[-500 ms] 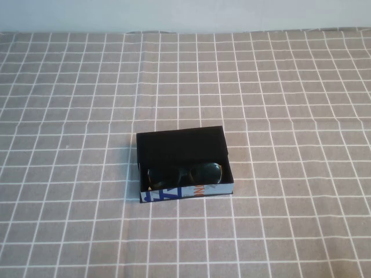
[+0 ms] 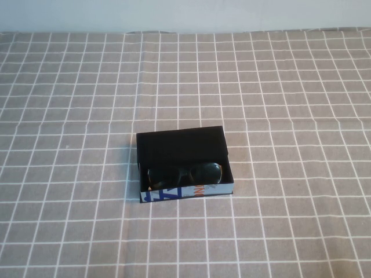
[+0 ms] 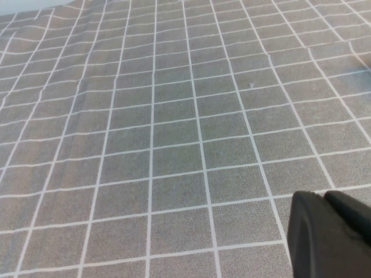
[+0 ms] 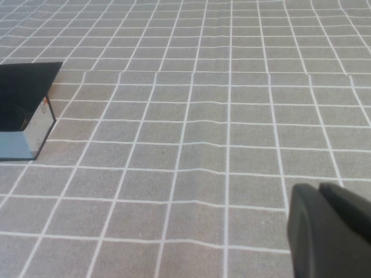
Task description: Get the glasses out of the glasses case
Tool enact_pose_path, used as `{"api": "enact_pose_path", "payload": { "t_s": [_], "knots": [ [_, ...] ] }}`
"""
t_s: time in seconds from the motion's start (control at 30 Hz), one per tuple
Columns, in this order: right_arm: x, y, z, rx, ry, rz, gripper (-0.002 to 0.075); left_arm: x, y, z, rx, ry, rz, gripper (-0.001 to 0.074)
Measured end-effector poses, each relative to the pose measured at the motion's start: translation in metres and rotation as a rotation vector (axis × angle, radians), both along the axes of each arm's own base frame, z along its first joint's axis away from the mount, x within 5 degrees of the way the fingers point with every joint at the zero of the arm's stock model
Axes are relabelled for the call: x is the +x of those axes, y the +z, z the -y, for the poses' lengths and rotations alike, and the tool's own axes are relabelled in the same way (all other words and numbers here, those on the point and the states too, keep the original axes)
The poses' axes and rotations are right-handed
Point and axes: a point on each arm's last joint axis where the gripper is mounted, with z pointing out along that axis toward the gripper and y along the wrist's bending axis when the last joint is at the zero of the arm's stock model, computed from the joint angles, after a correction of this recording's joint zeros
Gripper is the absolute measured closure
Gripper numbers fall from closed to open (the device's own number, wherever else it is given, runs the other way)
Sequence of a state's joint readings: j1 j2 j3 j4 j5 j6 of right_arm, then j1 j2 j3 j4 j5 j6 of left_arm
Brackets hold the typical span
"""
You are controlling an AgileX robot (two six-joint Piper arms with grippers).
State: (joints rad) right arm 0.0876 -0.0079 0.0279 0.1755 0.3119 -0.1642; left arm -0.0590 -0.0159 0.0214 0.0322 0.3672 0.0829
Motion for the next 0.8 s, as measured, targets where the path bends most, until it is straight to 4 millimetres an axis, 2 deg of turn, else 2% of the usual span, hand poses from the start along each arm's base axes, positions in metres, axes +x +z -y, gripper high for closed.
{"api": "enact_pose_path", "payload": {
  "t_s": [0.7,0.8],
  "knots": [
    [-0.0001,0.0003,-0.0009,0.034,0.002,-0.003,0.0743,0.0000,0.0000,0.0000,0.000,0.000,0.000,0.0740],
    [-0.0001,0.0015,-0.0023,0.096,0.004,0.000,0.0743,0.0000,0.0000,0.0000,0.000,0.000,0.000,0.0739]
  ]
}}
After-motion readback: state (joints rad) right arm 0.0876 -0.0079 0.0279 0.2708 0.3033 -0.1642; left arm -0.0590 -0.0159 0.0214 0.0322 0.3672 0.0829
